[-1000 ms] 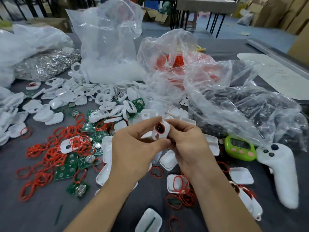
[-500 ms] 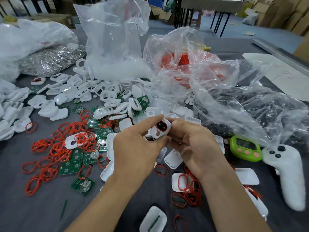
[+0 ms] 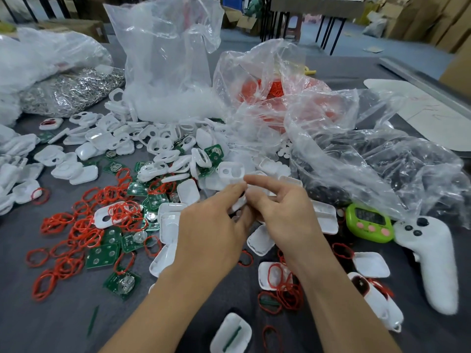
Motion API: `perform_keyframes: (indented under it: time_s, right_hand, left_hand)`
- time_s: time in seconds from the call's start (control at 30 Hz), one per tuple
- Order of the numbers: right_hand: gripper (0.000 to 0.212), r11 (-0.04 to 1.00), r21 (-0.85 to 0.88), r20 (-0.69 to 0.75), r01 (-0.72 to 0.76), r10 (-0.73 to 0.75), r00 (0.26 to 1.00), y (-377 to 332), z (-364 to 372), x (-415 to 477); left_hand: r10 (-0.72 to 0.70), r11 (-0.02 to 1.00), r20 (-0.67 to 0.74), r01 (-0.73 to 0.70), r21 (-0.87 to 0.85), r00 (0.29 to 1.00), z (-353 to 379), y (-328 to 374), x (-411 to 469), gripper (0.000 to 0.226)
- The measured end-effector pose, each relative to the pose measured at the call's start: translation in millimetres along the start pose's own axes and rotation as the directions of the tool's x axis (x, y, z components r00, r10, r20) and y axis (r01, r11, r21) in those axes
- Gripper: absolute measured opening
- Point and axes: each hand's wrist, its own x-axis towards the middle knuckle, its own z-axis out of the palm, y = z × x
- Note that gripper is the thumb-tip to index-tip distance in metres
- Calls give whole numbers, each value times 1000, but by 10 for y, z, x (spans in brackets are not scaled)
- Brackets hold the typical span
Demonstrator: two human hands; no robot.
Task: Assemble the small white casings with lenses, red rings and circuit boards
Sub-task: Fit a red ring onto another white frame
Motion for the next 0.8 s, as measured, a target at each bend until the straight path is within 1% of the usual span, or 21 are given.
perform_keyframes:
  time_s: [0.1,0.13,0.17,0.2,0.23,0.27,0.3,0.33,0.4,0.43,0.47,0.53,0.57,0.6,0.63,0.67,0.73,0.8]
  right_hand:
    - [33,997,71,-6,17,-17,1000,-4,38,-29]
    - [30,995,99,-28,32,-30,999,-19,38,-35]
    - [26,990,131,-54,50,-44,998,-36,31,-43]
    - [21,989,115,-99,89,-78,992,-49,19,-47]
    - [14,989,28,-165,146,-140,976,-40,-7,-47]
    - [6,978,-88,-227,192,-207,952,-35,-34,-50]
    - [5,961,-176,-270,215,-257,928,-42,-51,-54]
    - [8,956,-197,-280,218,-267,922,-51,-61,-59]
    - [6,975,-75,-203,209,-220,954,-74,-50,-57]
    - [5,979,-16,-156,201,-201,967,-82,-38,-61]
    - [3,980,12,-124,197,-194,973,-85,-21,-60]
    - [7,983,-8,-97,183,-183,978,-71,18,-59]
    - [9,984,-22,-80,175,-176,981,-65,41,-67]
    - [9,986,-24,-67,167,-168,984,-57,58,-71]
    - [6,987,-19,-61,161,-162,985,-48,65,-72]
    - [5,987,-11,-64,158,-158,985,-48,64,-73]
    - [9,989,-2,-104,147,-146,984,-53,50,-62]
    - [8,990,-29,-150,139,-142,978,-60,32,-53]
  left_hand:
    - [-109,991,103,116,-64,989,-50,-39,18,31]
    - [-144,979,115,159,-129,983,-59,-46,36,27]
    - [-187,947,129,214,-239,974,-64,-38,53,23]
    - [-237,888,152,277,-367,960,-62,-15,68,21]
    - [-292,805,188,347,-482,938,-58,9,76,22]
    - [-346,700,238,418,-579,908,-60,39,86,23]
    - [-391,579,297,483,-656,871,-70,70,97,23]
    - [-423,458,357,536,-709,833,-84,96,111,21]
    - [-449,254,460,603,-757,766,-108,125,144,17]
    - [-453,179,494,619,-765,742,-116,129,155,18]
    - [-456,119,517,626,-771,724,-116,126,161,19]
    - [-443,26,547,620,-784,711,-108,127,161,21]
    - [-430,6,556,618,-786,711,-109,143,157,22]
    - [-426,16,557,621,-784,713,-111,153,154,24]
    - [-434,55,546,626,-778,716,-114,158,153,25]
    - [-449,113,526,630,-768,722,-121,155,153,24]
    - [-473,238,478,630,-740,740,-144,119,166,20]
    - [-480,308,455,629,-714,751,-175,73,176,23]
